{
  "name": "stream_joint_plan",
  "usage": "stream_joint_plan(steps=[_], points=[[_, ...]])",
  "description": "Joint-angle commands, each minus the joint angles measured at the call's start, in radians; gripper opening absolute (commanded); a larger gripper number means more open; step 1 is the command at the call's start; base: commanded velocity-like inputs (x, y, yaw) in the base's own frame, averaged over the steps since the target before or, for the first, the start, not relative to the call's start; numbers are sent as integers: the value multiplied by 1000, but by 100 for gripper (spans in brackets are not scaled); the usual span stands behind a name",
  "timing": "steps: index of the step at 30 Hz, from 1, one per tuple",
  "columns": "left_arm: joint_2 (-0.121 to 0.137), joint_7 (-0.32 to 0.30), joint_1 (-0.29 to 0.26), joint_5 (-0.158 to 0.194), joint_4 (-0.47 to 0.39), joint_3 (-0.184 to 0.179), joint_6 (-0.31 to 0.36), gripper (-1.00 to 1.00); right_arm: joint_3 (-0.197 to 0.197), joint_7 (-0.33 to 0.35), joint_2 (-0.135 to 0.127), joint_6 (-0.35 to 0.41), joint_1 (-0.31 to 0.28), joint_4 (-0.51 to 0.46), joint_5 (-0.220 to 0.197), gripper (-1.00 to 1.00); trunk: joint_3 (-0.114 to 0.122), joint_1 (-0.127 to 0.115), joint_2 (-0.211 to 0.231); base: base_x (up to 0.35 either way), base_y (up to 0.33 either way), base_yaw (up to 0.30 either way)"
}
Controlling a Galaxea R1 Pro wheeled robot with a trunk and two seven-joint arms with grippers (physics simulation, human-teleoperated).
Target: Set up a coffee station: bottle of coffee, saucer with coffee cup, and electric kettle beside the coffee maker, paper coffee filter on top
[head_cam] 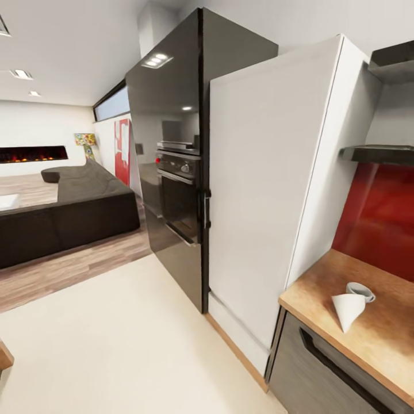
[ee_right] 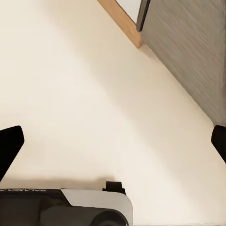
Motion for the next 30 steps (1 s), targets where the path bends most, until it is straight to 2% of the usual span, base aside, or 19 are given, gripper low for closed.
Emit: stream_joint_plan(steps=[1, 9, 30], points=[[0, 0, 0, 9, 1, -1, -3, 100, 0, 0, 0, -3, 0, 1, 1, 100, 0, 0, -1, -98, 135, -262], [0, 0, 0, 9, 1, -1, -3, 100, 0, 0, 0, -3, 0, 1, 1, 100, 0, 0, -1, -78, 167, -262], [0, 0, 0, 9, 1, -1, -2, 100, 0, 0, 0, -3, 0, 1, 1, 100, 0, 0, -1, -2, 6, -262]])
